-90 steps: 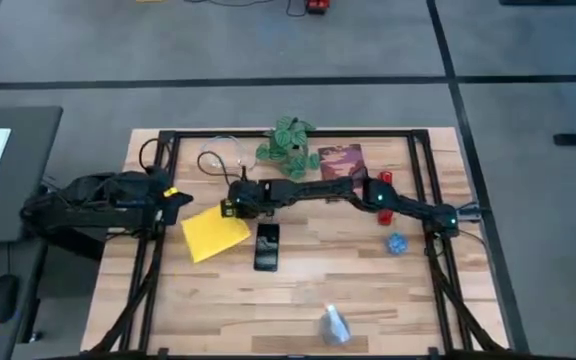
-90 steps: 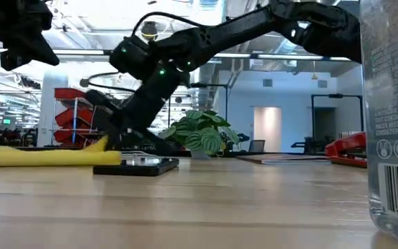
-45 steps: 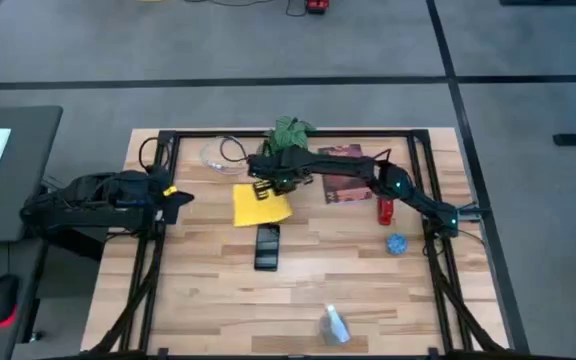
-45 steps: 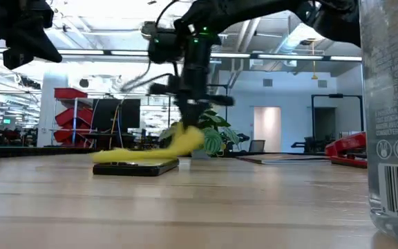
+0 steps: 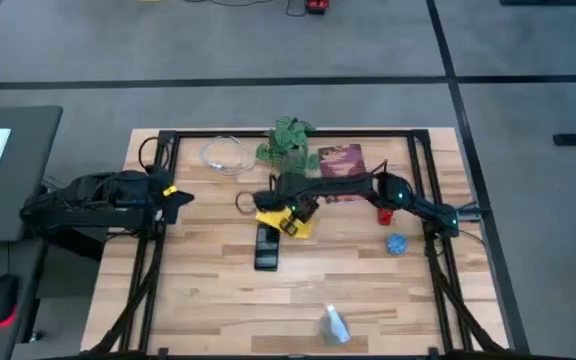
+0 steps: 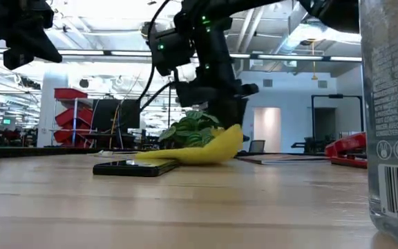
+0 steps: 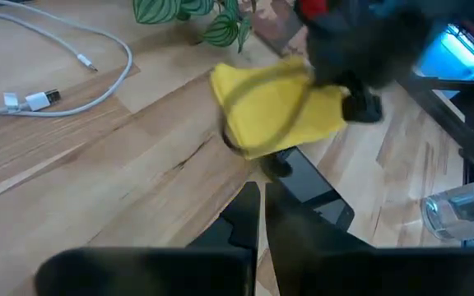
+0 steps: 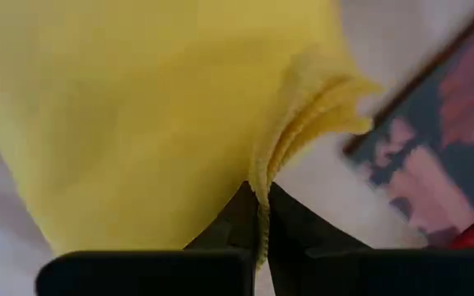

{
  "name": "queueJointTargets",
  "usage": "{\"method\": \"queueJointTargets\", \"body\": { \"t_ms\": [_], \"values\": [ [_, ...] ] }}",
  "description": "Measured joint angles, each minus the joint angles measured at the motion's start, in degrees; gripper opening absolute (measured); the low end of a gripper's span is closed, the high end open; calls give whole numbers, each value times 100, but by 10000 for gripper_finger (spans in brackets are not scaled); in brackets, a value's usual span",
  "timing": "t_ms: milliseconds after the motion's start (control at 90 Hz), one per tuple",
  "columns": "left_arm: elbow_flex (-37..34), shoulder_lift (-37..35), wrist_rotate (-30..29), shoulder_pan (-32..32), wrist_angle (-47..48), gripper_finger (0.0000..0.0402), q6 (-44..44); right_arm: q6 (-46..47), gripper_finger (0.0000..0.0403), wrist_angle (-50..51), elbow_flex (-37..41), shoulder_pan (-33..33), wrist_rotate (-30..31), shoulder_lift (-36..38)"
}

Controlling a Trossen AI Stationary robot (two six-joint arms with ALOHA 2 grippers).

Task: Apply microfiber cloth
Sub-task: Move the yellow microfiber cloth to the right center, then spray the front of the cellphone with the spray cleaning bottle

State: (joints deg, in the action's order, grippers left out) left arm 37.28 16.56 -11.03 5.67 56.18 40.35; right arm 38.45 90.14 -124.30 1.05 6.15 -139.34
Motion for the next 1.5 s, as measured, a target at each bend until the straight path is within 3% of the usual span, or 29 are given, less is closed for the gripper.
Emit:
{"method": "queueJointTargets", "body": {
  "t_ms": [278,711,856,1133,1233,1356,1500],
  "values": [
    [0,0,0,-1,-1,0,29,-102,0,-34,742,-752,-241,228],
    [0,2,-2,0,-21,0,106,484,11,-782,3110,-1370,-492,1712],
    [0,2,-2,-1,-22,0,106,477,63,-1054,3174,-1385,-487,2207],
    [1,184,208,-2,-83,0,230,554,220,-1127,3092,-1059,-603,3098],
    [2,504,329,-2,-118,0,240,789,252,-1912,3073,-922,-761,3406],
    [0,1076,609,-2,-665,0,250,1333,259,-3639,3356,-727,-800,3490],
    [4,1929,940,-97,-1185,0,358,1883,259,-5790,3881,-405,-1076,2997]
  ]
}}
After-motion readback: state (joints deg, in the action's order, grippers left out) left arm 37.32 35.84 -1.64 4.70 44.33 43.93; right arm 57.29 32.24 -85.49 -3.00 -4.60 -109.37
